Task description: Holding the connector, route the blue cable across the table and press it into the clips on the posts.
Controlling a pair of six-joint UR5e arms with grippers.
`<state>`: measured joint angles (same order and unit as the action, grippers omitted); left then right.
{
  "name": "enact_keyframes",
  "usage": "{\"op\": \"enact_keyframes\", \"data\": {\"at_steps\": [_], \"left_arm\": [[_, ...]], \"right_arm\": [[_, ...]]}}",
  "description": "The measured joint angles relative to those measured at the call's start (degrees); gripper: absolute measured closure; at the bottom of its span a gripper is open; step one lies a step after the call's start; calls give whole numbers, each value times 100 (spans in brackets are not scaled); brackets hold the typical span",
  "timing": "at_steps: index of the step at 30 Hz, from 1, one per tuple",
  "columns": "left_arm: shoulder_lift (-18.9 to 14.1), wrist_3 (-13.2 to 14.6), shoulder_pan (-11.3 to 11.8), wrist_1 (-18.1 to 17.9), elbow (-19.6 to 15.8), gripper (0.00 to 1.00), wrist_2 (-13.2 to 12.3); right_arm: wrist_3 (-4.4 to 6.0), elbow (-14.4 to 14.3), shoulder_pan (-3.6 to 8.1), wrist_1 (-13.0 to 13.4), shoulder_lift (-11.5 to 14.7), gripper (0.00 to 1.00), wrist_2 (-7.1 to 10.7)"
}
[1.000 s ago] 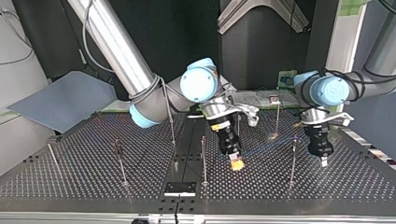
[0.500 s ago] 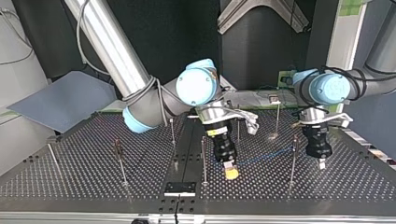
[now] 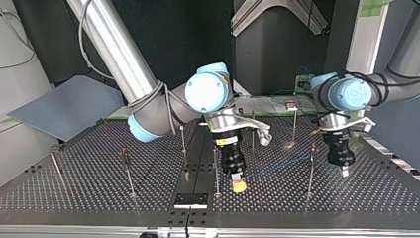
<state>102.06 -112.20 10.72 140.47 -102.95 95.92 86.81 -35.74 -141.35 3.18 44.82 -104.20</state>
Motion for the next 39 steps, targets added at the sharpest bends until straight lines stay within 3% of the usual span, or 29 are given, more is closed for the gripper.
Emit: {"op": "enact_keyframes", "data": {"at_steps": [7,13,15,16,17,18,20,30,35,39], "left_arm": [[-30,-19,47,118,-139,100,357],[-145,-132,53,211,-269,100,547],[-238,-224,36,177,-364,95,558],[-278,-265,23,167,-404,85,560],[-318,-304,9,171,-444,69,561],[-372,-347,-9,187,-498,69,561],[-455,-397,-36,240,-582,45,558],[-946,-679,-129,768,-875,26,442],[-1161,-786,-143,1007,-880,3,242],[-1274,-892,-174,1204,-881,0,49]], "right_arm": [[-71,-1,-92,-12,-7,100,-43],[-48,-15,-173,-79,-46,100,-132],[-26,-23,-188,-102,-75,100,-168],[-7,-35,-195,-113,-93,100,-185],[10,-48,-198,-119,-102,100,-195],[27,-66,-200,-123,-109,100,-202],[62,-113,-203,-129,-119,100,-210],[170,-327,-165,-188,-125,100,-215],[201,-399,-135,-206,-126,100,-204],[228,-424,-116,-208,-132,100,-194]]}}
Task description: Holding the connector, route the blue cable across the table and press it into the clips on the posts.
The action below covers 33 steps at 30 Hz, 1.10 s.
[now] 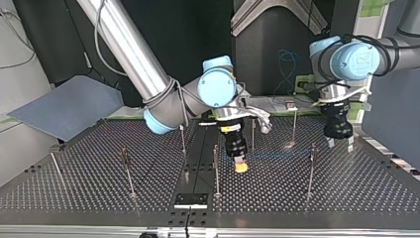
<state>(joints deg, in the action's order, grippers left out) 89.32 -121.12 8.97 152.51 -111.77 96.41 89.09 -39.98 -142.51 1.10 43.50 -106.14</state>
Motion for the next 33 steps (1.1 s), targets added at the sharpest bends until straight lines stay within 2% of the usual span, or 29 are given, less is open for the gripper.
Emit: {"op": "enact_keyframes", "data": {"at_steps": [6,16,26,33], "left_arm": [[-24,-95,-74,308,-1,0,-233],[-214,-57,-201,828,-5,0,-261],[-652,248,-301,1231,-52,0,-308],[-971,570,-407,1402,-53,0,-571]], "right_arm": [[17,-5,15,1,-3,100,7],[21,-6,49,-1,-8,100,47],[22,-6,107,3,-14,100,81],[22,-6,121,3,-18,100,111]]}}
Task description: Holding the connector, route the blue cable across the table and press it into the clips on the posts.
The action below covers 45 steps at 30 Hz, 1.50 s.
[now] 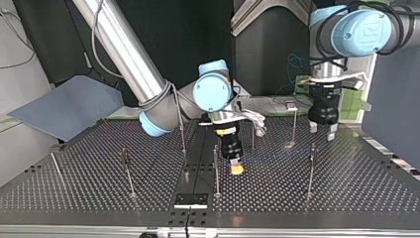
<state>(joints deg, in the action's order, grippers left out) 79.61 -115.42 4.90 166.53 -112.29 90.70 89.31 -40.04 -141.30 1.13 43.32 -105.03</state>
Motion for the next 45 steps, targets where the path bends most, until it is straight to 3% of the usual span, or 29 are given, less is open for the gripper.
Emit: {"op": "enact_keyframes", "data": {"at_steps": [12,24,45], "left_arm": [[54,673,-358,-110,28,0,-508],[357,1216,-576,-422,406,0,-465],[1344,1221,-822,-784,994,0,-100]], "right_arm": [[0,0,9,10,-1,100,54],[0,0,23,10,0,100,60],[0,1,52,17,-2,100,60]]}}
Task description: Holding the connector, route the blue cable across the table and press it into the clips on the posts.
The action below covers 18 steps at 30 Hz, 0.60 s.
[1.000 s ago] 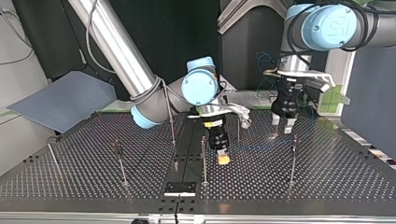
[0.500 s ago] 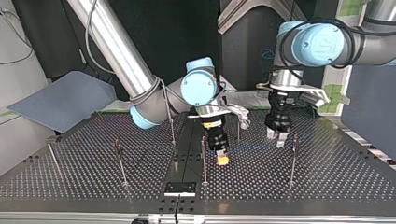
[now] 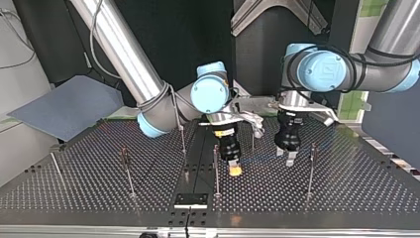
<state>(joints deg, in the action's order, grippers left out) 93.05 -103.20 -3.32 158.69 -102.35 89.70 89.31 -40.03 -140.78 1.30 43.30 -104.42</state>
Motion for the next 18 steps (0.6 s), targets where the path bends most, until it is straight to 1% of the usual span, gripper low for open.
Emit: {"op": "enact_keyframes", "data": {"at_steps": [3,4,5,6,7,8,9,10,11,12,13,15,16,18], "left_arm": [[83,-25,-7,-38,26,0,93],[96,-32,-10,-44,30,3,117],[104,-37,-13,-48,33,12,136],[110,-42,-16,-51,33,12,154],[113,-45,-18,-53,33,25,163],[114,-47,-19,-54,33,34,170],[113,-49,-20,-55,33,34,174],[114,-53,-20,-55,33,49,179],[114,-59,-20,-56,33,59,183],[115,-71,-21,-56,33,59,189],[117,-80,-23,-56,33,69,193],[117,-100,-28,-56,33,69,197],[118,-106,-28,-56,33,100,199],[118,-123,-30,-47,33,100,220]], "right_arm": [[0,0,1,2,0,100,0],[0,-1,1,1,0,100,0],[0,-1,1,1,0,100,1],[0,0,1,1,0,100,3],[0,-1,1,-1,0,100,7],[0,-1,0,-2,0,100,11],[0,-1,0,-3,0,100,13],[0,-1,0,-4,0,100,14],[0,-1,0,-4,0,100,16],[0,-1,-1,-5,0,100,19],[0,-1,-1,-5,0,100,21],[0,-1,-1,-6,0,100,24],[0,-1,0,-6,0,100,25],[0,-1,1,-9,0,100,26]]}}
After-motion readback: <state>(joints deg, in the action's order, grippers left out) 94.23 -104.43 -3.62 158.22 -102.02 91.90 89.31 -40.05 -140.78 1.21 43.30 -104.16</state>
